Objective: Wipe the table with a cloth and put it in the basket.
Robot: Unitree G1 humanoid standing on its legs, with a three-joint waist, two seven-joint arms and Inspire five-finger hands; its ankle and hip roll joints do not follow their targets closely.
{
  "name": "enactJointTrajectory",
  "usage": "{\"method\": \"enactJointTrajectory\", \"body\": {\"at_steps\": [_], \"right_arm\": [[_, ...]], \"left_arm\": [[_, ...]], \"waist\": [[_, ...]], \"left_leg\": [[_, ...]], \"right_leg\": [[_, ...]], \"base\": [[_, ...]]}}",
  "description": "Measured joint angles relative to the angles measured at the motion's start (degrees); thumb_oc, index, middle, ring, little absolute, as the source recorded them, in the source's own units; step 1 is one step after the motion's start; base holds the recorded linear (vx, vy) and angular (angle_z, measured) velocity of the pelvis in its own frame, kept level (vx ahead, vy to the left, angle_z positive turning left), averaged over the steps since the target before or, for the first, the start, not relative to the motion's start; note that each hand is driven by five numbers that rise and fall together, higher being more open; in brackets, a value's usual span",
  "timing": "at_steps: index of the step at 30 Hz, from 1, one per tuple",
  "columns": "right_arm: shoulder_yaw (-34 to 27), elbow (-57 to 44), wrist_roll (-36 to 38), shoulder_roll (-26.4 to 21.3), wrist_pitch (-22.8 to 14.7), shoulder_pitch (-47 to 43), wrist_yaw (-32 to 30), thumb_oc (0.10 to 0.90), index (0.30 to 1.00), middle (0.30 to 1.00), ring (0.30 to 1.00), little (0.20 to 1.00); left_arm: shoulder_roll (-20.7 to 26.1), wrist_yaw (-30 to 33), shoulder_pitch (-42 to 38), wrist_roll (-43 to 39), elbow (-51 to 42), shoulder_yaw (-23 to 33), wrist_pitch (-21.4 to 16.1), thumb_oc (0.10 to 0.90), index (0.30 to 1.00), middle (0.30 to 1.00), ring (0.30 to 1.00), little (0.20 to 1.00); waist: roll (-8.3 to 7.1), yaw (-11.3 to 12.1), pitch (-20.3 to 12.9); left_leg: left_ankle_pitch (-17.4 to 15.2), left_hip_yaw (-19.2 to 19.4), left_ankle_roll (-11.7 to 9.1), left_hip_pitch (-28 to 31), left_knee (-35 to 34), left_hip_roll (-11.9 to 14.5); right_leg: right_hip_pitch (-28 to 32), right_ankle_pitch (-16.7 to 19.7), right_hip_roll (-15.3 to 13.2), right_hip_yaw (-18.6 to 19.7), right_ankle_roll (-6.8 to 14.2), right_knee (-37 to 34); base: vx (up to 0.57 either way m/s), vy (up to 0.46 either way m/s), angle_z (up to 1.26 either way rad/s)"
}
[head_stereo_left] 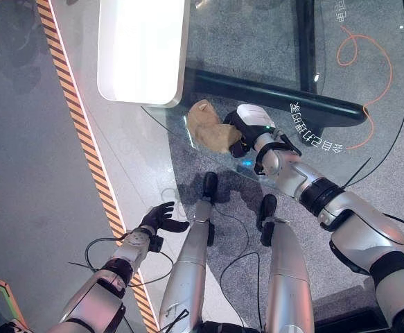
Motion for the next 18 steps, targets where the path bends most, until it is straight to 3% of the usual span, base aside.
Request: {"method": "enactJointTrajectory", "body": {"at_steps": [8,14,18], "right_arm": [[-0.91,5.34,6.77,0.71,-0.73,0.0,-11.54,0.1,0.3,0.3,0.3,0.2],[-9.49,9.75,9.27,0.06,-0.67,-0.01,-22.1,0.1,0.3,0.3,0.3,0.2],[-13.38,12.17,11.77,-3.74,-1.16,-0.07,-27.74,0.1,0.3,0.3,0.3,0.2]], "left_arm": [[0.05,-0.11,-0.11,-0.03,0.47,-0.01,-0.55,0.8,0.9,0.9,0.9,0.9],[0.05,-0.07,-0.05,-0.04,1.15,-0.03,-1.15,0.8,0.9,0.9,0.9,0.9],[0.08,-0.03,-0.05,-0.14,1.19,-0.07,-1.24,0.8,0.9,0.9,0.9,0.9]], "waist": [[0.01,0.22,-0.01],[0.01,0.21,-0.01],[0.01,0.07,-0.01]], "left_leg": [[0.24,-0.02,-0.03,-0.04,0.05,-0.18],[0.16,-0.01,0.08,-0.45,0.07,-0.26],[0.12,0.02,0.17,-1.11,0.28,-0.41]], "right_leg": [[-0.07,0.0,-0.22,-0.02,0.01,0.21],[-0.39,-0.02,-0.31,-0.01,0.04,0.03],[-0.71,0.05,-0.43,-0.02,0.21,-0.37]], "base": [[0.0,0.0,0.0],[0.0,0.0,0.0],[0.0,0.0,0.0]]}}
